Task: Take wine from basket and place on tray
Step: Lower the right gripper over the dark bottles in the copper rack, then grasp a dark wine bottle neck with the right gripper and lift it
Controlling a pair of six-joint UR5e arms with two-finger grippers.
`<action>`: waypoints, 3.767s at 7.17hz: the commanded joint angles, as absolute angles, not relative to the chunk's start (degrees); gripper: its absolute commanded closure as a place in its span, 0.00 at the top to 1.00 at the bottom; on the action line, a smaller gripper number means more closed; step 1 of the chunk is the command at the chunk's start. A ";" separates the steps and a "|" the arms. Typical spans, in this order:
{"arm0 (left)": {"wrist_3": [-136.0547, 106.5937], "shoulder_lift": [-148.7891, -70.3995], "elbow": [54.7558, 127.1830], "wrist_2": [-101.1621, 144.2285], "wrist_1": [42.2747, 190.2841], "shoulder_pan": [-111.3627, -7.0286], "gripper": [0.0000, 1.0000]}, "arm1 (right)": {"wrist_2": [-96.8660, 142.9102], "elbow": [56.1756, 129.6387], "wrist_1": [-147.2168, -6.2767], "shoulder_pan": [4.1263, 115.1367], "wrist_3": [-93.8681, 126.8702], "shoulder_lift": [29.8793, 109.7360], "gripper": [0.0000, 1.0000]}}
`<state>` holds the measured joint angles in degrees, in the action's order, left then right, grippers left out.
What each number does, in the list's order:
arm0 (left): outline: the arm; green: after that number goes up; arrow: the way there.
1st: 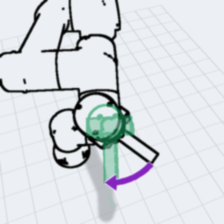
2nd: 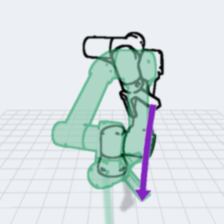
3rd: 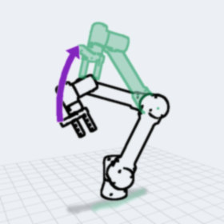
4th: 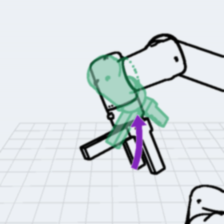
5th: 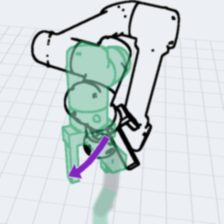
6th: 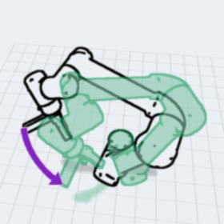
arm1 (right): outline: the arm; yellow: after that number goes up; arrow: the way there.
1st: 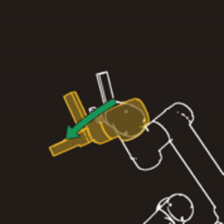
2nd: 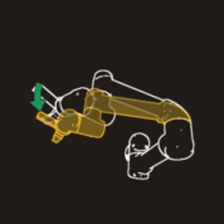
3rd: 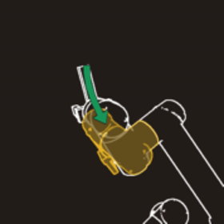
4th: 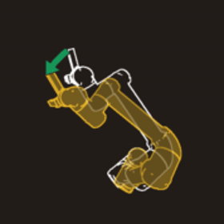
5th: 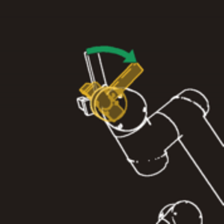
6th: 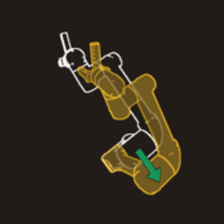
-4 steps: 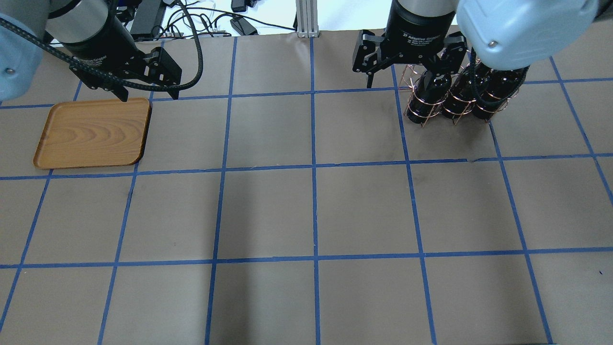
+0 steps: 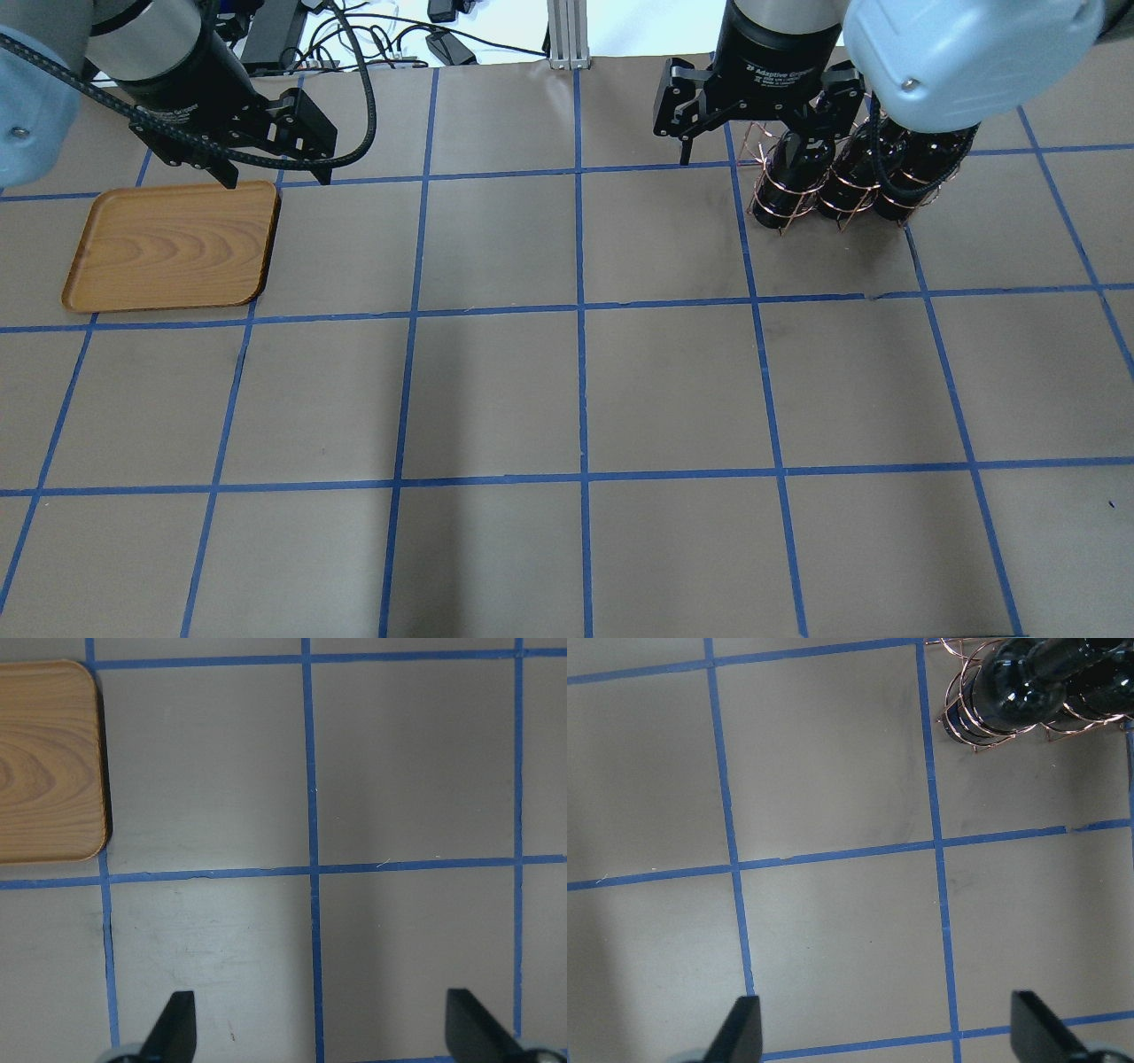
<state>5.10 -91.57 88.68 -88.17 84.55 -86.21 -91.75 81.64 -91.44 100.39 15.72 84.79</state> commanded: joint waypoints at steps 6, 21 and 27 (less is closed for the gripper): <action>5.10 -91.58 88.68 -88.15 84.55 -86.22 1.00 | -91.50 78.41 -95.71 80.35 -9.56 75.53 1.00; 5.19 -91.58 88.77 -88.24 84.81 -86.04 1.00 | -89.65 73.40 -93.47 76.90 -11.87 78.90 0.09; 5.71 -91.06 87.80 -88.59 84.64 -84.12 1.00 | -89.91 79.79 -82.18 90.23 7.79 84.73 0.02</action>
